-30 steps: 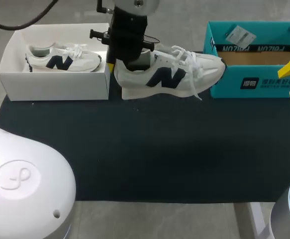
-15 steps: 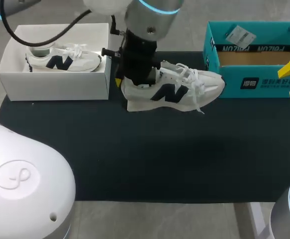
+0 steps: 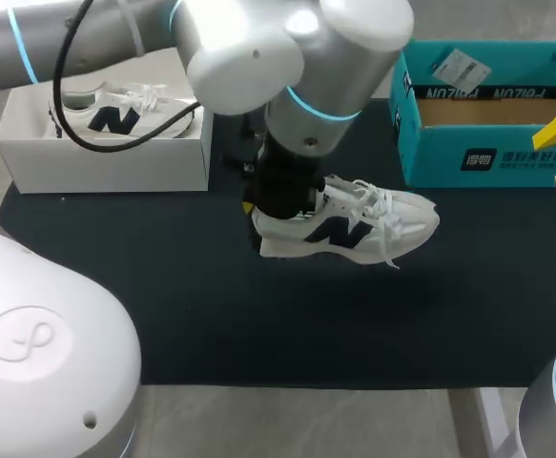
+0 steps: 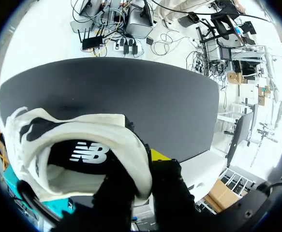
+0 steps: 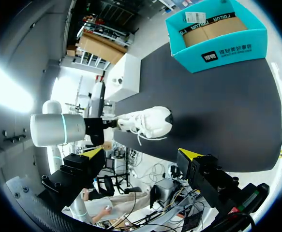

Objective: Take the shoe out of the shoebox, open the shoe tongue, remove and reinsert the insole, then place the shoe into the shoebox

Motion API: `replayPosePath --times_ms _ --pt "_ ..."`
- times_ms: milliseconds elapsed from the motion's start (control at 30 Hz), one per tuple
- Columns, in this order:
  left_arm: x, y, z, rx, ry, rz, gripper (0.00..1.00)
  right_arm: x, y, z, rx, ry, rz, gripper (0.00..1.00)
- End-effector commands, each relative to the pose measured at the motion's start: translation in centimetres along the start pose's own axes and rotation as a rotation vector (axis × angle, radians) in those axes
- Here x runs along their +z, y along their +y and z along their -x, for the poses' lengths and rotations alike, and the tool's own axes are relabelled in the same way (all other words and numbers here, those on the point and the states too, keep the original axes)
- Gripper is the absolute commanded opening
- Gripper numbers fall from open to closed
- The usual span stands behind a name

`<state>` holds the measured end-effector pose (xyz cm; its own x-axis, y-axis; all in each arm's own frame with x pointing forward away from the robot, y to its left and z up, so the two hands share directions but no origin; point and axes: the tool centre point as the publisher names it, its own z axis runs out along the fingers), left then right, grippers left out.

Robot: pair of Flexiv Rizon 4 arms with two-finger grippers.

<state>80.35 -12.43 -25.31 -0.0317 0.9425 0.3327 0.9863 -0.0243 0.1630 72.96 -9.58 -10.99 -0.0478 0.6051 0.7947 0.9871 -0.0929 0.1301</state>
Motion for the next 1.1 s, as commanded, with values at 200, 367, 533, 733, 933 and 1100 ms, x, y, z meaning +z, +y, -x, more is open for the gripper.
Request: replayPosePath --times_ms 200,367,533,733,933,1100 --pt "4.0 -0.7 1.9 0.028 -0.034 -0.011 0.0 0.0 0.0 0.0 0.001 -0.002 0.0 1.0" --pt "6.2 -1.2 2.4 0.039 -0.057 -0.037 0.0 0.0 0.0 0.0 0.001 -0.002 0.0 1.0" --pt "7.8 -1.7 2.8 0.041 -0.029 -0.054 0.0 0.0 0.0 0.0 0.001 -0.002 0.0 1.0" --pt "9.0 -1.7 3.5 0.034 -0.015 -0.055 0.0 0.0 0.0 0.0 0.001 -0.002 0.0 1.0" --pt "9.8 -1.6 4.5 0.001 0.024 -0.093 0.0 0.0 0.0 0.0 0.001 -0.002 0.0 1.0" --pt "10.2 -1.7 4.8 -0.024 0.029 -0.122 0.0 0.0 0.0 0.0 0.001 -0.002 0.0 1.0"
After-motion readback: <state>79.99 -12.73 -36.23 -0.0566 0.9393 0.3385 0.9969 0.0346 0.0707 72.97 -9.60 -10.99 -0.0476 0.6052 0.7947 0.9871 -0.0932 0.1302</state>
